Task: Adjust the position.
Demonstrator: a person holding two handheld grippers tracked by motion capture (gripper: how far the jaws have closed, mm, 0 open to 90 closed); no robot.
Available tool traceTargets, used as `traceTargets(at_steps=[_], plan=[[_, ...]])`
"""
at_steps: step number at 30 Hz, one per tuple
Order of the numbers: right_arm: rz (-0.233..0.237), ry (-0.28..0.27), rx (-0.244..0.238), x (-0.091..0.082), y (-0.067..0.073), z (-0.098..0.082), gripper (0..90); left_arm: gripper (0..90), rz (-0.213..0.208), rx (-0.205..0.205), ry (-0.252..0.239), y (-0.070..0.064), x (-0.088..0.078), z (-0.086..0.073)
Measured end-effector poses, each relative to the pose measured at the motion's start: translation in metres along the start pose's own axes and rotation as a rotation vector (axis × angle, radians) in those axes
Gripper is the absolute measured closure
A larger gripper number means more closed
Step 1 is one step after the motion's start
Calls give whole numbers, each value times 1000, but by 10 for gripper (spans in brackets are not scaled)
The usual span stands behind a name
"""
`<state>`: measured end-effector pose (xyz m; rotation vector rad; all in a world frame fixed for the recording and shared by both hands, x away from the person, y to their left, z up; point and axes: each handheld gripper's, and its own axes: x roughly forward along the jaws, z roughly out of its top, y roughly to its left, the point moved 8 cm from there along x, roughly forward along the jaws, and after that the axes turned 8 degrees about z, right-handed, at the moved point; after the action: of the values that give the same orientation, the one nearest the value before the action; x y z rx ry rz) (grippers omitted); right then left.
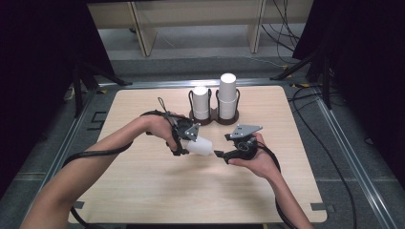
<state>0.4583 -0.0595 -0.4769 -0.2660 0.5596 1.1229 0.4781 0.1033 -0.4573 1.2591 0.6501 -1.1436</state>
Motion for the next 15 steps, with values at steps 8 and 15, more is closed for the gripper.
traceTargets(at_steps=[8,15], plan=[[13,18,-25,6,3,3,233,249,-21,24,15,0,1,0],[28,27,-35,12,7,7,235,249,-32,33,25,0,1,0]])
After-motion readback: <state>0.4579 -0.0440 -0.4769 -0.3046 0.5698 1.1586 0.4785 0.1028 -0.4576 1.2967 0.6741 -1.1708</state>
